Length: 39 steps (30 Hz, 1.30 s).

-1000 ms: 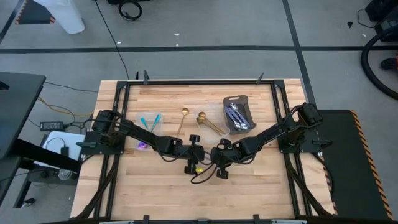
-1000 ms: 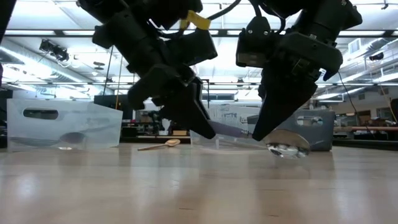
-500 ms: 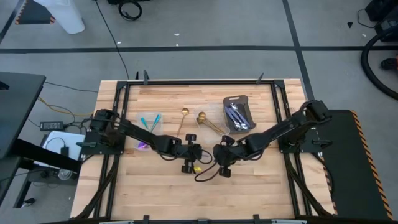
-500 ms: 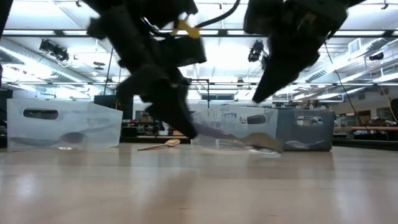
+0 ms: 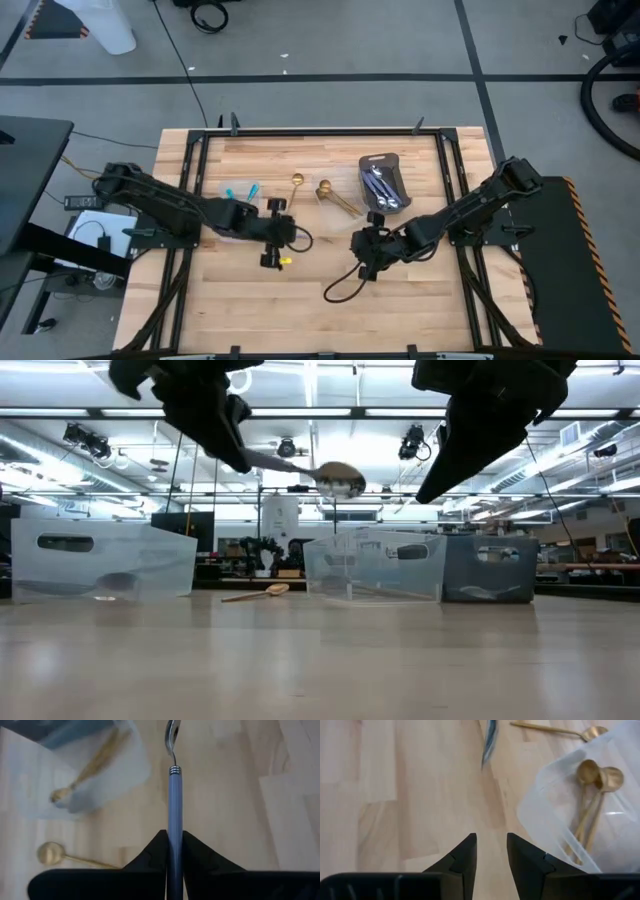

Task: Sort silverware by color (type)
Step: Put the purple spoon into the black bin

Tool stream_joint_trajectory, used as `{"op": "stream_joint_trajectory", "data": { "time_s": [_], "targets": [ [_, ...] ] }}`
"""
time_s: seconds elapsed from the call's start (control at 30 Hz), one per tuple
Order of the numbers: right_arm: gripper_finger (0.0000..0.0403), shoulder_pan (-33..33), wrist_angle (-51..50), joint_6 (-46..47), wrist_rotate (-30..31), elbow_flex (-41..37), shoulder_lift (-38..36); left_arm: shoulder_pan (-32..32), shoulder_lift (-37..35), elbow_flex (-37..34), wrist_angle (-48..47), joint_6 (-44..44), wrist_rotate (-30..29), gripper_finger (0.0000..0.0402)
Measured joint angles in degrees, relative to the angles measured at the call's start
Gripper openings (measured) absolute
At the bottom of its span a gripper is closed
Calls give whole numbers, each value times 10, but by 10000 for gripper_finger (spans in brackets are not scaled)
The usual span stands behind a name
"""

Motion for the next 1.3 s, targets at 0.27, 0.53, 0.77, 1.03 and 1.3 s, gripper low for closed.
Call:
{"op": "stream_joint_trajectory", "data": {
  "time_s": [0.27,0.53,0.77,1.03,1.3],
  "targets": [
    [117,0,-14,-5,32,-1,-5,36,-15,0,0,21,-1,42],
    [117,6,-6,5,82,-1,-8,47,-11,-8,88,11,-89,42],
    [116,27,28,-2,134,-1,-25,60,-17,-82,287,41,-89,43],
    [116,25,161,-105,257,-1,-46,76,-17,-140,583,121,-90,43],
    [116,10,356,-313,248,0,-101,77,-17,-141,770,203,-66,43]
  ]
}}
